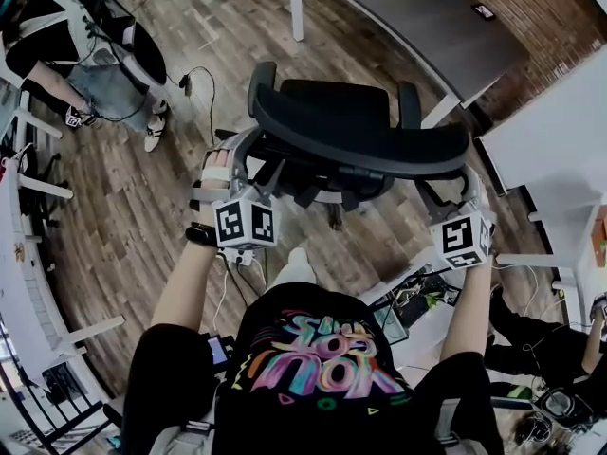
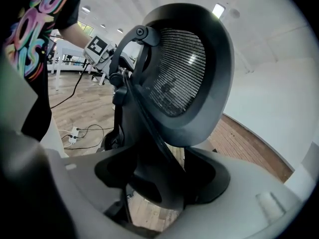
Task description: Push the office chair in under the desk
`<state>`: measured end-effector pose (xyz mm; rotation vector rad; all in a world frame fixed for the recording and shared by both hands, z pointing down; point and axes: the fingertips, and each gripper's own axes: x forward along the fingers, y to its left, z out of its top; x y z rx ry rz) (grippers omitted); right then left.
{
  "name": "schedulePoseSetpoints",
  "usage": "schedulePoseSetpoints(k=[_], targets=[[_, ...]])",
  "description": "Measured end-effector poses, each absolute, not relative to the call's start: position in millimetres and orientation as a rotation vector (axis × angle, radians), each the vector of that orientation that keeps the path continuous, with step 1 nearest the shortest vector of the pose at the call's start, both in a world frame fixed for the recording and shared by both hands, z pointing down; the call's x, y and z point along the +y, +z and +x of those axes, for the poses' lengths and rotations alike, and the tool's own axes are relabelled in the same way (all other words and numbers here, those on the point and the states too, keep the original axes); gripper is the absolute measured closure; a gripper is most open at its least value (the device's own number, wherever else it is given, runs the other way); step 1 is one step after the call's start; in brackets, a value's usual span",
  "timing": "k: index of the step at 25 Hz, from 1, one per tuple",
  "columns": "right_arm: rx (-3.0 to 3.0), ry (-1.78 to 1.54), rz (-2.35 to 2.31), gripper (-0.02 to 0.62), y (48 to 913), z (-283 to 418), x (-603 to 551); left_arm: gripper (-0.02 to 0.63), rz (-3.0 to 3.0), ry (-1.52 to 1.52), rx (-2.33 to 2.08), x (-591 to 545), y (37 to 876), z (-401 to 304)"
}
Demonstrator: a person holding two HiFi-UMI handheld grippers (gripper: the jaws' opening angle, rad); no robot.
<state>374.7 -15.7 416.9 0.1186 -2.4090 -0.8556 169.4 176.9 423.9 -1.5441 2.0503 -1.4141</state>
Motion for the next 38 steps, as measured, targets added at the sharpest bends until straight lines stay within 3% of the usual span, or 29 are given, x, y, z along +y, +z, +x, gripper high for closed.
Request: schedulePoseSetpoints(k=[18, 38], targets=[[-2.411, -0.877, 0.244, 0.295, 415.5, 297.6, -35.8, 0.316, -1.538, -1.392, 2.0, 142.8, 423.3, 82.5], [-2.383, -0.889, 0.452, 0.285, 417.8, 169.1, -116.5, 0.316, -1.555, -1.354, 1.938, 62.1, 425.6, -60.1]])
